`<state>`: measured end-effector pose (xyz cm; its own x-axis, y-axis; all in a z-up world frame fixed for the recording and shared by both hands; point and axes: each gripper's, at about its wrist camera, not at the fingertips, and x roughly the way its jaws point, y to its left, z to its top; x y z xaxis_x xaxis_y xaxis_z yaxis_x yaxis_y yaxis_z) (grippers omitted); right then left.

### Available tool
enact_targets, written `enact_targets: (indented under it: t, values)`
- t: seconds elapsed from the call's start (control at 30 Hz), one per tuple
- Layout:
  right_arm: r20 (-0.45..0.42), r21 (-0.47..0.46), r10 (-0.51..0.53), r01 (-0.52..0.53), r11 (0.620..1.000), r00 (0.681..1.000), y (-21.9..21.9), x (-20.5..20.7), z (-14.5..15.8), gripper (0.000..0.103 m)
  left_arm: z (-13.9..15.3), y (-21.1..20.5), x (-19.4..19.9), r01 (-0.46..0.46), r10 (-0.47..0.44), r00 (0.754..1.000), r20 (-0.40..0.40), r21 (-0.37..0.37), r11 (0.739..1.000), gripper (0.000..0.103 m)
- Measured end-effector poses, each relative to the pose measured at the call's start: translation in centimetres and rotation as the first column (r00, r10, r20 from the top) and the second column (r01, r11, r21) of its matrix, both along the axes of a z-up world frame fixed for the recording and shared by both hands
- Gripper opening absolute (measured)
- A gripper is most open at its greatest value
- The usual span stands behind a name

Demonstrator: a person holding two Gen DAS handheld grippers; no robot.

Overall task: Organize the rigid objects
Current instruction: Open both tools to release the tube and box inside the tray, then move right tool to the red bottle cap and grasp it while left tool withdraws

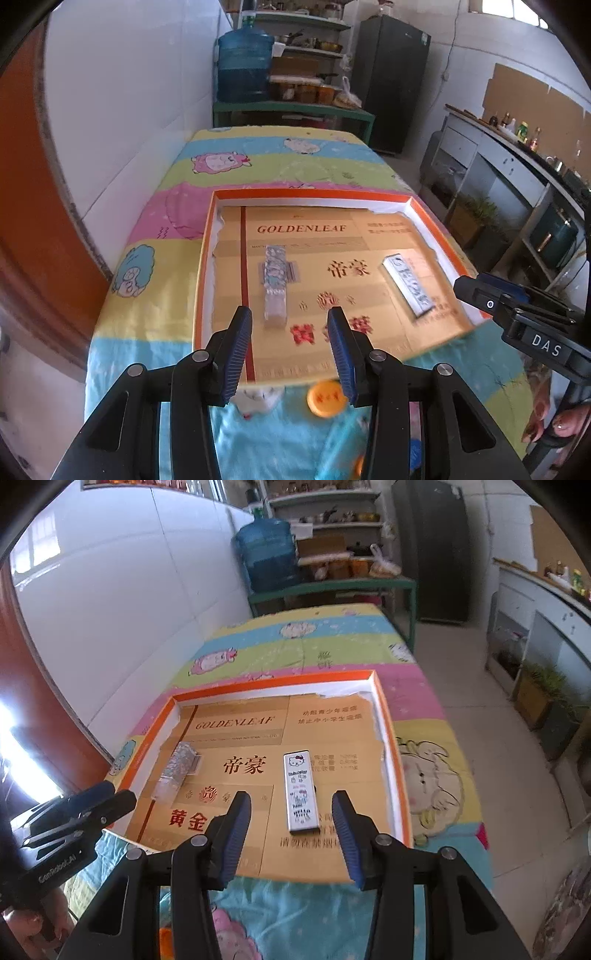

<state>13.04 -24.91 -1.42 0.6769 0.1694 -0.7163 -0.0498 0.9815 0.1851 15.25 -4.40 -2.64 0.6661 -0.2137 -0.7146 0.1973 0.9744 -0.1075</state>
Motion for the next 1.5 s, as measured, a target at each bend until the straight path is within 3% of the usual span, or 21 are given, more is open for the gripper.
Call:
enact_targets:
  t: [0.6,1.1,1.5]
  values:
    - [0.056,-0.035,-0.037,0.039,0.999,0.998,1.8,-7.9,1.6,0.046,2.2,0.8,-8.3,-0.029,0.028,0.998,0.055,0.025,0.999,0.044]
    - [0.037,-0.037,-0.047,0.049,0.998,0.998,2.6,-13.4,0.9,0.046,2.7,2.5,-12.8,-0.043,0.043,0.995,0.089,0.002,0.999,0.044]
    - [0.045,-0.007,0.11,-0.11,0.994,0.993,5.8,-19.1,-1.1,0.046,1.3,3.6,-15.8,-0.029,0.03,0.994,0.101,-0.01,1.0,0.044]
